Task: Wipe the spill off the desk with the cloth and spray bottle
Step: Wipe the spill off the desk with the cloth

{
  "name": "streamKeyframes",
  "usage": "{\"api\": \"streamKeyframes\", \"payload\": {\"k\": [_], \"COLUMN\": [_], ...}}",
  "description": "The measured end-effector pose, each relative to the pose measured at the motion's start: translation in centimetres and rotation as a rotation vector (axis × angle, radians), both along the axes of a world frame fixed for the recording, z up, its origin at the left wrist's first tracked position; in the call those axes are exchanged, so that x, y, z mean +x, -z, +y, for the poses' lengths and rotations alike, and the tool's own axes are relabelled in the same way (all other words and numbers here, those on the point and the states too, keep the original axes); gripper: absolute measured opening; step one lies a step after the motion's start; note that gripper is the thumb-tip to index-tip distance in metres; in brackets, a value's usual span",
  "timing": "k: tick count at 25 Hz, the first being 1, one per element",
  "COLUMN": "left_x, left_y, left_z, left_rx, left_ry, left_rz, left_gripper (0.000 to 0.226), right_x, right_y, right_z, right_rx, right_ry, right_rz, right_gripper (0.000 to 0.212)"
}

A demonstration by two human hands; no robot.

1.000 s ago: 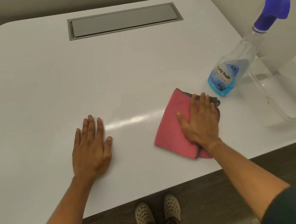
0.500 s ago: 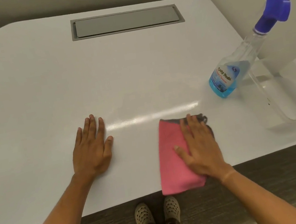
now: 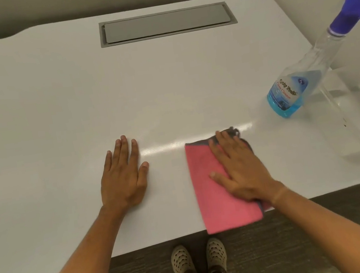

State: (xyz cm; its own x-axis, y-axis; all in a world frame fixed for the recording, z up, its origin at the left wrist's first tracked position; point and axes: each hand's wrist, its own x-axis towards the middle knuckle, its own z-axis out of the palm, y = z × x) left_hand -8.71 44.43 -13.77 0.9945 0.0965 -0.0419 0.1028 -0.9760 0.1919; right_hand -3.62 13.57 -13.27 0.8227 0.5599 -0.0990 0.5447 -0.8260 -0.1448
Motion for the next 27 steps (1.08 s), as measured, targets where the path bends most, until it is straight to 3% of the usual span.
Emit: {"api": "streamKeyframes", "payload": {"k": [3, 6, 10, 16, 22, 27], "left_x": [0.0, 0.0, 0.0, 0.1, 0.3, 0.2], "left_y": [-0.1, -0.1, 0.1, 0.1, 0.1, -0.1], "left_z": [-0.1, 0.0, 0.1, -0.1, -0.2, -0.1], "left_rx": [-0.009, -0.005, -0.010, -0.021, 0.001, -0.025], "left_ry": [0.004, 0.004, 0.008, -0.013, -0.013, 0.000], "left_rz": [-0.001, -0.002, -0.007, -0.022, -0.025, -0.020], "left_gripper": [0.067, 0.067, 0.067, 0.067, 0.067, 0.067], "right_x": [1.6, -0.1, -2.3, 5.7, 9.3, 1.3], "right_y": [-1.3, -1.7, -0.8, -0.6, -0.4, -0.5], "right_z": [-1.6, 1.8, 4.7, 3.2, 8.8, 9.9], "right_rx": [-0.021, 0.053, 0.061, -0.022, -0.009, 0.065], "right_ry": [0.173, 0.392, 0.437, 0.671, 0.380, -0.036], "right_rz": [0.043, -0.026, 0.076, 0.014, -0.007, 0.044], "right_gripper": [0.075, 0.071, 0.079, 0.078, 0.067, 0.065]}}
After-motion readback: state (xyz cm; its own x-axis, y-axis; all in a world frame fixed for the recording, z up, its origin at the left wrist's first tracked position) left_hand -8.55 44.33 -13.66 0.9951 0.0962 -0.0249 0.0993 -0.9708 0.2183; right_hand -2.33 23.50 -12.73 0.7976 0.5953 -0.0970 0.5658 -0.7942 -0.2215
